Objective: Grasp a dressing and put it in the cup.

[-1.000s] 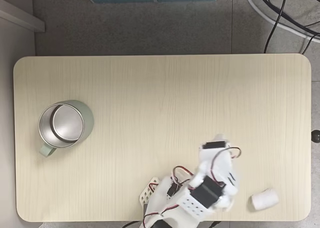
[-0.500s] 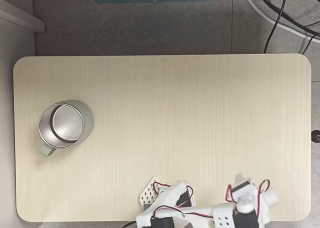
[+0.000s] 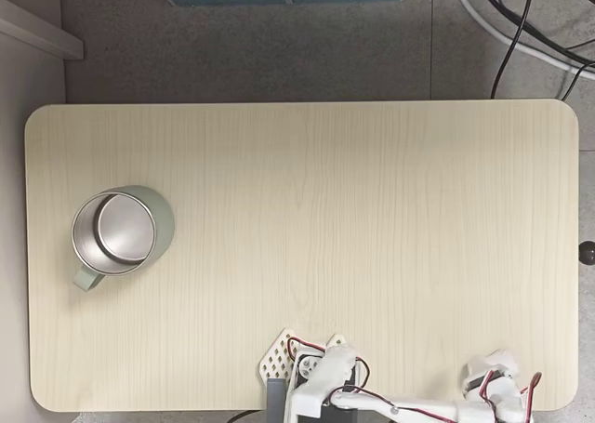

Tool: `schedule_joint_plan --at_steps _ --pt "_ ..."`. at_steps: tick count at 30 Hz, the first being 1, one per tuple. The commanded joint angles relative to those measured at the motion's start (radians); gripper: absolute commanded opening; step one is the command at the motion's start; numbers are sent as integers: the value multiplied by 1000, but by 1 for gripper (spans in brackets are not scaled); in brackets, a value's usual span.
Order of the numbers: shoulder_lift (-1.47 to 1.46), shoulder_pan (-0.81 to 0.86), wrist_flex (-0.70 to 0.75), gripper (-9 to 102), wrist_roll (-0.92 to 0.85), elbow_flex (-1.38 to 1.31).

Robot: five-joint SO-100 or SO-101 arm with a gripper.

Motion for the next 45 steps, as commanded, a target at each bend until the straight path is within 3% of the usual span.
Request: schedule_joint_plan --at_steps 1,8,15,18,23,29,37,45 --pt "12 8 -189 21 23 -106" --pt "46 -5 -456 21 75 -293" --pt "37 -12 -457 18 94 -299" --pt "35 -18 -453 4 109 -299" --pt "-28 -28 -278 0 147 -222" --pt "-137 -120 -17 0 331 -57" --pt "-377 -347 112 0 667 -31" --pt "-630 -680 250 0 1042 -11"
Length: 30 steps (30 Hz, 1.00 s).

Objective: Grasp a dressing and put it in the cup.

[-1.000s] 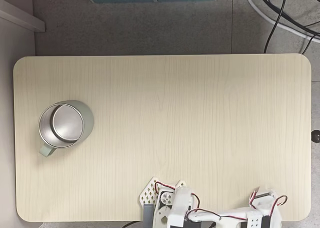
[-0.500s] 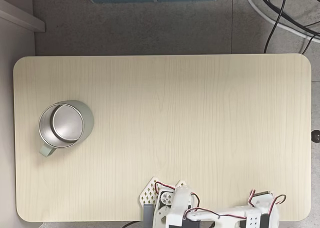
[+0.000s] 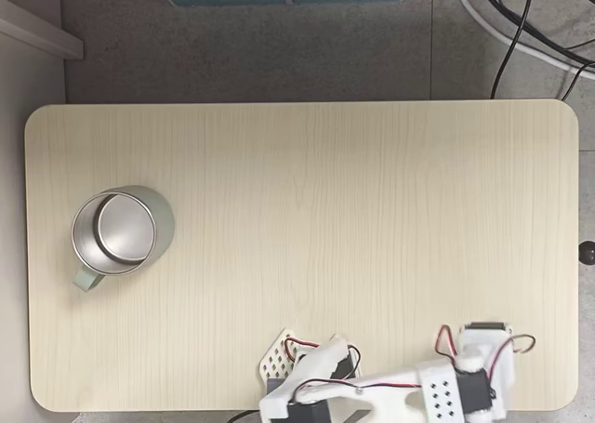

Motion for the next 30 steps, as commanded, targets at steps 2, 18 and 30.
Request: schedule_joint_plan --at_steps 2,18,30 --pt "-115 -215 54 0 192 74" --pt "247 -979 319 0 822 623" --pt "364 -1591 347 0 936 795"
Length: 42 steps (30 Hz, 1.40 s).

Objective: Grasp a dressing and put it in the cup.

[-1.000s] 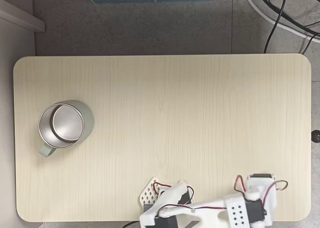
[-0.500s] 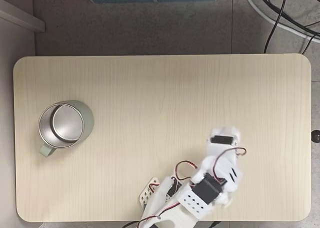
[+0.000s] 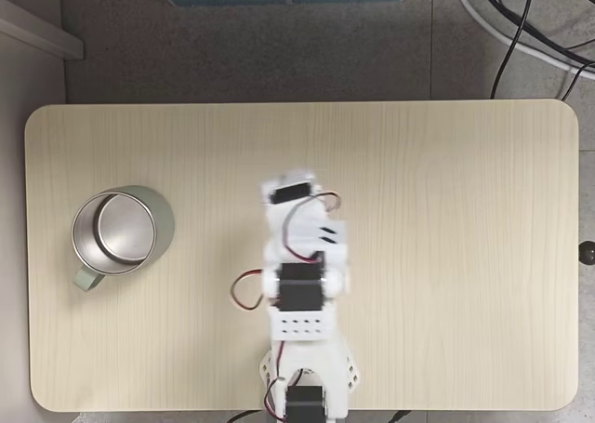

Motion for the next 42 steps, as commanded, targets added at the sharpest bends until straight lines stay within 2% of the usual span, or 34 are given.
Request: schedule_joint_plan --at_steps 1,6,11,26,42 --pt "9 -175 -15 0 6 52" --pt "29 -368 -58 0 -6 60" --pt "101 -462 -117 0 3 74" --pt "288 -495 -232 0 31 -5" --pt "209 -505 -261 0 17 -173"
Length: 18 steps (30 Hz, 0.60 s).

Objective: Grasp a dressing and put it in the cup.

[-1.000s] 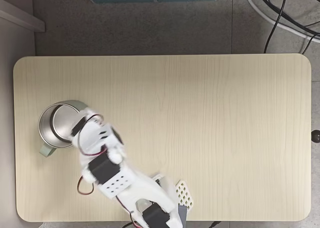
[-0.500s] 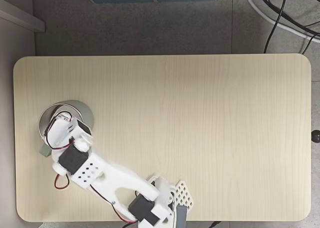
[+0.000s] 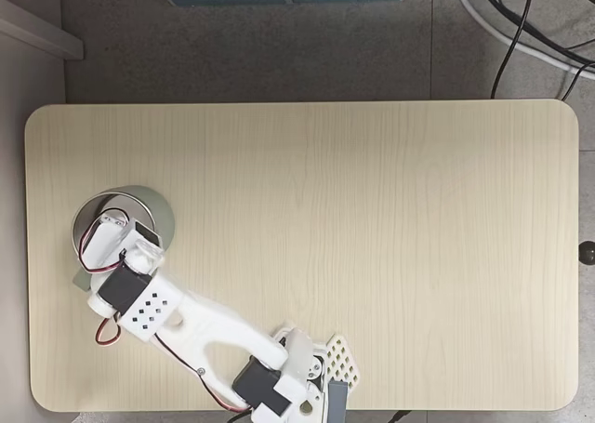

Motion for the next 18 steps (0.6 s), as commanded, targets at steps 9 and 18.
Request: schedule_joint_plan --at_steps 9,18 --pt "-83 17 -17 19 14 -2" --pt "-69 9 8 23 6 0"
